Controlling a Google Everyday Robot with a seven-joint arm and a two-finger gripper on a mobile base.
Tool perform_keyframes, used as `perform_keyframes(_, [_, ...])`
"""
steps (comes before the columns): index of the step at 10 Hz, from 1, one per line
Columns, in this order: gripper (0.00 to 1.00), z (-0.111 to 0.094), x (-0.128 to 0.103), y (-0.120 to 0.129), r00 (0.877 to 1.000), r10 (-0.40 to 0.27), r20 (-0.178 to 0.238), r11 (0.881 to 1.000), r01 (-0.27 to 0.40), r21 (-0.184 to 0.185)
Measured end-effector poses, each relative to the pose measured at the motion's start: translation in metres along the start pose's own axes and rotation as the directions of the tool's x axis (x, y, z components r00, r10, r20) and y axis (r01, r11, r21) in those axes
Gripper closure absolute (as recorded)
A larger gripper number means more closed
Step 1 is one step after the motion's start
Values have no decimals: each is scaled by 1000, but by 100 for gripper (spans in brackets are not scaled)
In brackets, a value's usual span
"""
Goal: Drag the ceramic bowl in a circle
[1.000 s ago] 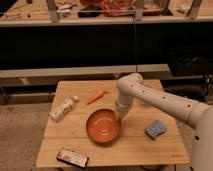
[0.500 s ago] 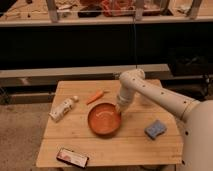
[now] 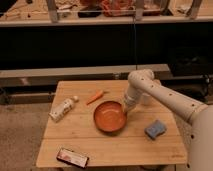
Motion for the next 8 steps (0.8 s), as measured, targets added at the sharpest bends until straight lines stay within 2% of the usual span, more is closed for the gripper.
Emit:
perform_keyframes(1, [100, -1, -12, 18, 1000, 26, 2, 1000, -26, 0])
perform_keyframes(3, [100, -2, -33, 36, 999, 54, 6, 999, -54, -2])
perform_keyframes(6, [100, -1, -64, 37, 998, 57, -13, 998, -57, -2])
perform_keyframes(8, [100, -1, -94, 35, 998, 58, -25, 998, -58, -4])
